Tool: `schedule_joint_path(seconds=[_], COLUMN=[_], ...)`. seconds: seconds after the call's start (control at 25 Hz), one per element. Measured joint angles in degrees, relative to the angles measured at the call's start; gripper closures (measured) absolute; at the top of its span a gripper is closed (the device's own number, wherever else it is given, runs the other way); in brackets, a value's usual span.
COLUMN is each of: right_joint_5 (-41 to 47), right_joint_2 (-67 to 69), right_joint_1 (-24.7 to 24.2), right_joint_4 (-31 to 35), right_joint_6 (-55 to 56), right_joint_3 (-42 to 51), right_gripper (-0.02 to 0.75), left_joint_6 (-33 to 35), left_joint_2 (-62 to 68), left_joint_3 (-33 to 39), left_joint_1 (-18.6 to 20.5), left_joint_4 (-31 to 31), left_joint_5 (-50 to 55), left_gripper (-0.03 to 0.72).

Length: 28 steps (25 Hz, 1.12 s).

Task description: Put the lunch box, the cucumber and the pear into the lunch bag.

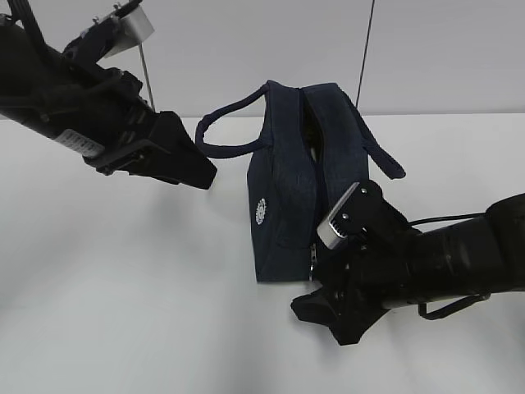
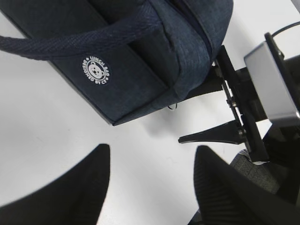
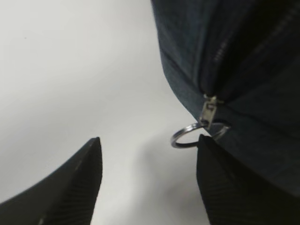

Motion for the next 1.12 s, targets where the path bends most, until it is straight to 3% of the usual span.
schedule_joint_path(seconds=[1.12], right_joint_5=[-3.6], right_joint_2=[1.9], right_joint_1=[0.0], right_joint_4=[0.6], right_joint_6=[-2.4], right_joint_3=[-3.6], right_gripper=[0.268], left_joint_6=[0.0], left_joint_2=[0.0], left_joint_3=[0.0], left_joint_1=[0.0], left_joint_4=[0.1], left_joint_5=[0.3], left_gripper=[0.295])
